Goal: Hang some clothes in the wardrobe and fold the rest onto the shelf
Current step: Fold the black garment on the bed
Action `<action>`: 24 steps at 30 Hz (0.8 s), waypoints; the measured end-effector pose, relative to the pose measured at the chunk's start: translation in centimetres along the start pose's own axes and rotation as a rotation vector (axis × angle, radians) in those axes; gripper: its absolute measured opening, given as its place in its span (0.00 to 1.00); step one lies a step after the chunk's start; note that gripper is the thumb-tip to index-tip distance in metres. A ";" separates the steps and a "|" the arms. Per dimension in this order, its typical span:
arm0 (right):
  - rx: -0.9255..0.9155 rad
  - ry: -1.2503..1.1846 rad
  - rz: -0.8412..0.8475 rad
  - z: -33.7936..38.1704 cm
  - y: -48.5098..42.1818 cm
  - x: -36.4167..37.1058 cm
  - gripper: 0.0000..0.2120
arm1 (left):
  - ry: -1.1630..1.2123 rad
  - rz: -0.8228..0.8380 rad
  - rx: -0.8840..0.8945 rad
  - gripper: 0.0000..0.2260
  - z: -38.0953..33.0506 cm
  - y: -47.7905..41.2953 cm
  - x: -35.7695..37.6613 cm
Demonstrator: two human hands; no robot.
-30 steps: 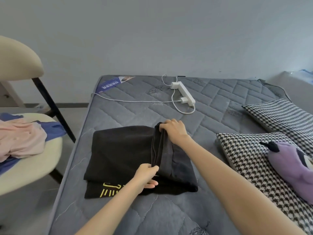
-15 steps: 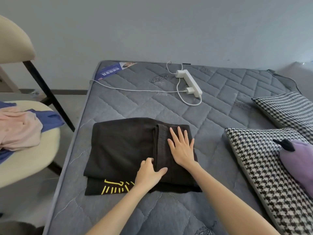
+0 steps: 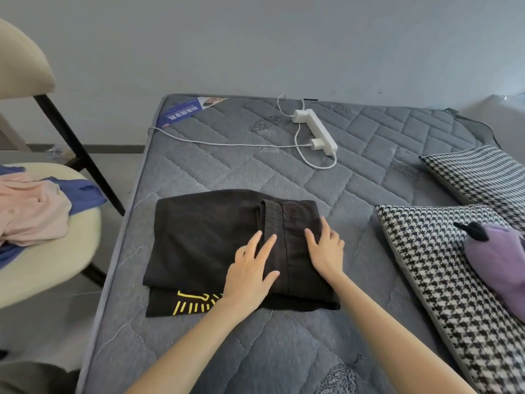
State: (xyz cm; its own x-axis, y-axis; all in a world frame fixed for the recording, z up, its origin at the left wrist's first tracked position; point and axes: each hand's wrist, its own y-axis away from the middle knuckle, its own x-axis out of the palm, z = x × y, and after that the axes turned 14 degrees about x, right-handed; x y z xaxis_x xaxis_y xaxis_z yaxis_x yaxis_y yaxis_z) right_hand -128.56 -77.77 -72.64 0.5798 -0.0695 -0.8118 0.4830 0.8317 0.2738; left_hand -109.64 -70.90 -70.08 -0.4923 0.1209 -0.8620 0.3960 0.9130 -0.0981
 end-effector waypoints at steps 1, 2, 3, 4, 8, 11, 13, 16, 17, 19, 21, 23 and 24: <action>0.060 -0.049 0.014 -0.3 0.1 -0.2 0.31 | -0.060 0.034 0.060 0.30 0.0 -0.1 0.1; 0.112 -0.114 0.050 -0.5 0.1 -0.4 0.33 | -0.101 0.085 0.095 0.28 0.1 -0.2 0.3; 0.153 -0.188 0.095 -0.7 -0.1 -0.6 0.35 | -0.115 0.145 0.102 0.26 0.2 -0.2 0.5; 0.195 -0.258 0.143 -0.8 -0.2 -0.9 0.36 | -0.107 0.201 0.088 0.25 0.3 -0.2 0.7; 0.352 -0.521 0.376 -0.4 -0.5 -2.2 0.34 | -0.028 0.292 0.043 0.25 1.3 0.0 0.6; 0.406 -0.629 0.634 0.5 -0.1 -3.3 0.31 | 0.125 0.282 0.021 0.24 2.3 0.6 -0.5; 0.357 -0.668 0.755 1.8 0.8 -4.1 0.26 | 0.220 0.232 0.007 0.24 3.5 1.2 -1.4; 0.252 -0.729 0.791 4.6 2.3 -4.7 0.21 | 0.243 0.095 0.019 0.23 5.6 2.4 -2.9; 0.214 -0.743 0.783 5.9 3.1 -4.7 0.20 | 0.262 0.040 0.011 0.23 6.3 2.7 -3.5; 0.136 -0.727 0.748 8.6 4.9 -4.0 0.15 | 0.310 -0.064 -0.042 0.22 7.4 3.3 -4.9; 0.057 -0.648 0.715 11.5 7.4 -2.6 0.09 | 0.344 -0.138 -0.138 0.20 8.5 3.9 -6.4; -0.042 -0.573 0.705 14.3 9.8 -0.5 0.17 | 0.374 -0.194 -0.244 0.19 9.8 4.5 -7.9; -0.070 -0.561 0.751 15.3 10.8 0.7 0.26 | 0.400 -0.219 -0.299 0.18 10.5 4.9 -8.5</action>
State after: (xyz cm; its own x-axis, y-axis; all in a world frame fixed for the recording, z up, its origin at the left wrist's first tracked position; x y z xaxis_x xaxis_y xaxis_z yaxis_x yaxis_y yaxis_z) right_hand -112.92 -77.31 -62.32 0.9639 0.2589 -0.0629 -0.1762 0.7965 0.5784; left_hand -95.44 -71.57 -68.45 -0.8182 0.0010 -0.5750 0.0422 0.9974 -0.0584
